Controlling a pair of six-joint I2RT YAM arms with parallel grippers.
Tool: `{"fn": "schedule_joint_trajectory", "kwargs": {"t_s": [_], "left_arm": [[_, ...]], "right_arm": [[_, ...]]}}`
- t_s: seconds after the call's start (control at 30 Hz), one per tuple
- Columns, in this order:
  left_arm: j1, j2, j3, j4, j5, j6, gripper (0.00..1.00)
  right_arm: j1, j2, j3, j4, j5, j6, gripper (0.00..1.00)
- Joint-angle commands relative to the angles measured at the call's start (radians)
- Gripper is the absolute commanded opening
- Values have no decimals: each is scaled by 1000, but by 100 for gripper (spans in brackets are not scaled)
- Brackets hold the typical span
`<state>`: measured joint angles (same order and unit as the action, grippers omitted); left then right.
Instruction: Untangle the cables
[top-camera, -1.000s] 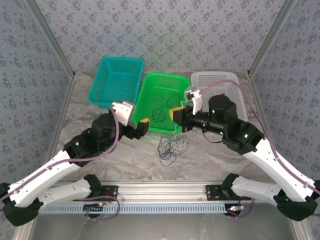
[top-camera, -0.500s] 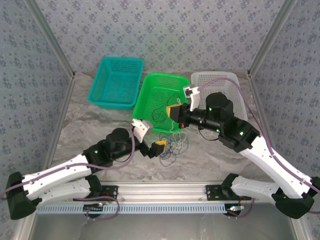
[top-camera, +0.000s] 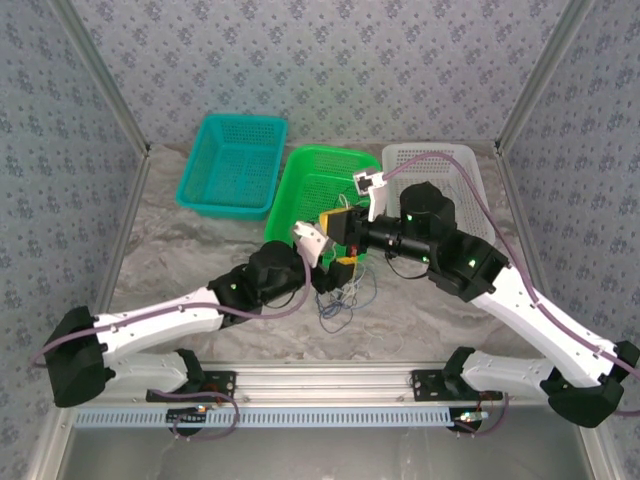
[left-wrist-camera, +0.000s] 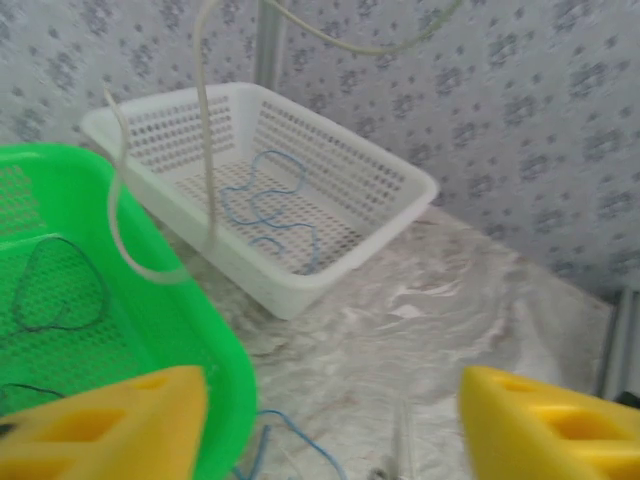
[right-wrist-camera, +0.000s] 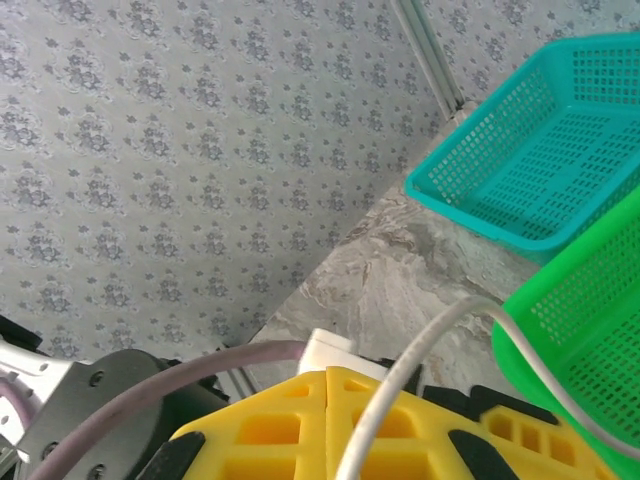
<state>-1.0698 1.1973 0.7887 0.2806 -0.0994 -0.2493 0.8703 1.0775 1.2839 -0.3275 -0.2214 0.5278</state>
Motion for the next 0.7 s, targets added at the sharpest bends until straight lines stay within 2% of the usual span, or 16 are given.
{"fn": "schedule_joint_trajectory", "kwargs": {"t_s": [0.0,0.17,0.3,0.67], "left_arm": [[-7,41,65,-28,-84,-22,59],[-8,117,72,-61,-50,-56,53],[-13,151,31,-65,-47,-89,50],[-19,128,-47,-117,-119,-88,50]], "right_arm": [[12,-4,51,20,4,-8,0],[17,5,112,-10,-7,-32,0],[14,5,192,-84,40,-91,0],[-21,21,343,-182,90,-188,0]]}}
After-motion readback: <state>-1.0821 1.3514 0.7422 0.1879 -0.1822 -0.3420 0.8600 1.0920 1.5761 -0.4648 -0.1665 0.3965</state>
